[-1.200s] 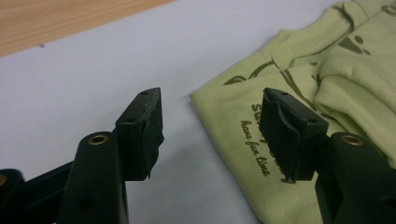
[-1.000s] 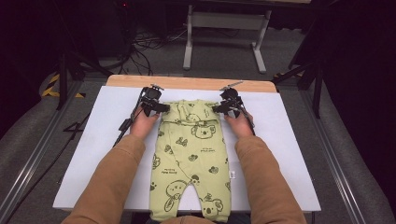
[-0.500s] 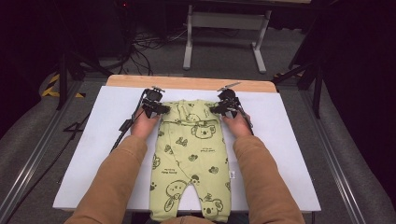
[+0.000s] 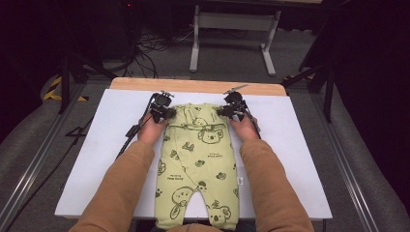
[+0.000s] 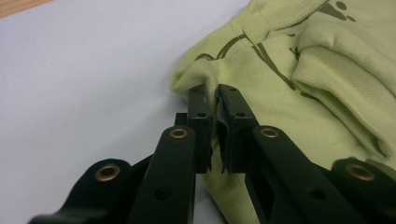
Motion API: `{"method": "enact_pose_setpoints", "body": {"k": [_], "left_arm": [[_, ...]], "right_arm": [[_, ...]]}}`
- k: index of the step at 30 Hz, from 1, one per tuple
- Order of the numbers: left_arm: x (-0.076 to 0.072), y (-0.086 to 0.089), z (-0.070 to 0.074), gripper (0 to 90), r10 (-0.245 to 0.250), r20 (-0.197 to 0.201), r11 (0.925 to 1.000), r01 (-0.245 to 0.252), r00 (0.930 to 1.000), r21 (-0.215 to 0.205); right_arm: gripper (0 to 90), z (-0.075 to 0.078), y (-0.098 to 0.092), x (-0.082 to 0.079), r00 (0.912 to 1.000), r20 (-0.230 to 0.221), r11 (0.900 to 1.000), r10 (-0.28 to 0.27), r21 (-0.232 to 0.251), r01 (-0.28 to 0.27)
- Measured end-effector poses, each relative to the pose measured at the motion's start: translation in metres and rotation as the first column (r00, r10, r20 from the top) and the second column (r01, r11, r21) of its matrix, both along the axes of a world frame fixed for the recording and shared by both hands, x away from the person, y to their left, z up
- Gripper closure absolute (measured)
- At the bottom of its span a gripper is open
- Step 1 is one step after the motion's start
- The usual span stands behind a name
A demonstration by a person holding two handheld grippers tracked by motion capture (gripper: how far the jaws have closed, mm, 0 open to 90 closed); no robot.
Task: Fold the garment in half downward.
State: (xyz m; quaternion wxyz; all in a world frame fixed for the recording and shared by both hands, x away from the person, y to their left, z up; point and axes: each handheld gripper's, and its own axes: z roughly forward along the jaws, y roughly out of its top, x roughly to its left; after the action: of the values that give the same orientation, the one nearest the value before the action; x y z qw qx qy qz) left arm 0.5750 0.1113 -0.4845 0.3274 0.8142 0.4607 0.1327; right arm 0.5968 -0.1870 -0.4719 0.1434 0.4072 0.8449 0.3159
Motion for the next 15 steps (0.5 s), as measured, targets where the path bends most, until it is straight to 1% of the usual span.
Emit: {"method": "enact_pose_setpoints", "body": {"k": [2,4,7,8,9,11,12,14,15], "left_arm": [[0.000,0.001,0.000,84.1,0.000,-0.006,1.0000,0.000,1.0000,-0.003],[0.000,0.001,0.000,84.7,-0.005,0.001,1.0000,0.005,1.0000,0.001],[-0.001,0.000,0.001,84.9,-0.010,0.004,0.9999,0.010,0.9999,0.014],[0.000,0.000,0.002,84.9,-0.010,0.007,0.9997,0.010,0.9999,0.022],[-0.001,-0.001,0.003,85.1,-0.007,0.002,0.9998,0.007,1.0000,0.020],[-0.002,-0.001,0.005,85.2,-0.004,0.005,0.9999,0.004,1.0000,0.015],[-0.002,0.001,0.006,85.2,-0.007,0.007,0.9999,0.007,1.0000,0.008],[-0.002,0.003,0.009,85.3,0.003,0.002,0.9998,-0.003,1.0000,-0.019],[-0.002,0.004,0.011,85.4,0.003,0.010,0.9997,-0.003,0.9999,-0.023]], "right_arm": [[78.2,0.001,0.002,-0.001,0.9998,-0.007,1.000,0.020,0.001,-0.020],[83.3,0.002,0.005,-0.002,0.9996,-0.004,1.000,0.028,-0.012,-0.028],[84.9,0.004,0.007,-0.004,0.9997,0.000,0.999,0.024,-0.030,-0.024],[85.0,0.005,0.007,-0.005,0.9997,0.000,0.999,0.025,-0.028,-0.025],[85.0,0.006,0.006,-0.005,0.9997,-0.002,0.999,0.026,-0.027,-0.026],[85.0,0.009,0.004,-0.006,0.9997,0.002,0.999,0.025,-0.024,-0.025],[85.0,0.012,0.003,-0.007,0.9997,0.006,1.000,0.025,-0.015,-0.025],[85.0,0.019,0.002,-0.009,0.9994,0.021,1.000,0.029,-0.008,-0.029],[85.1,0.022,0.002,-0.010,0.9991,0.029,1.000,0.031,-0.006,-0.031]]}}
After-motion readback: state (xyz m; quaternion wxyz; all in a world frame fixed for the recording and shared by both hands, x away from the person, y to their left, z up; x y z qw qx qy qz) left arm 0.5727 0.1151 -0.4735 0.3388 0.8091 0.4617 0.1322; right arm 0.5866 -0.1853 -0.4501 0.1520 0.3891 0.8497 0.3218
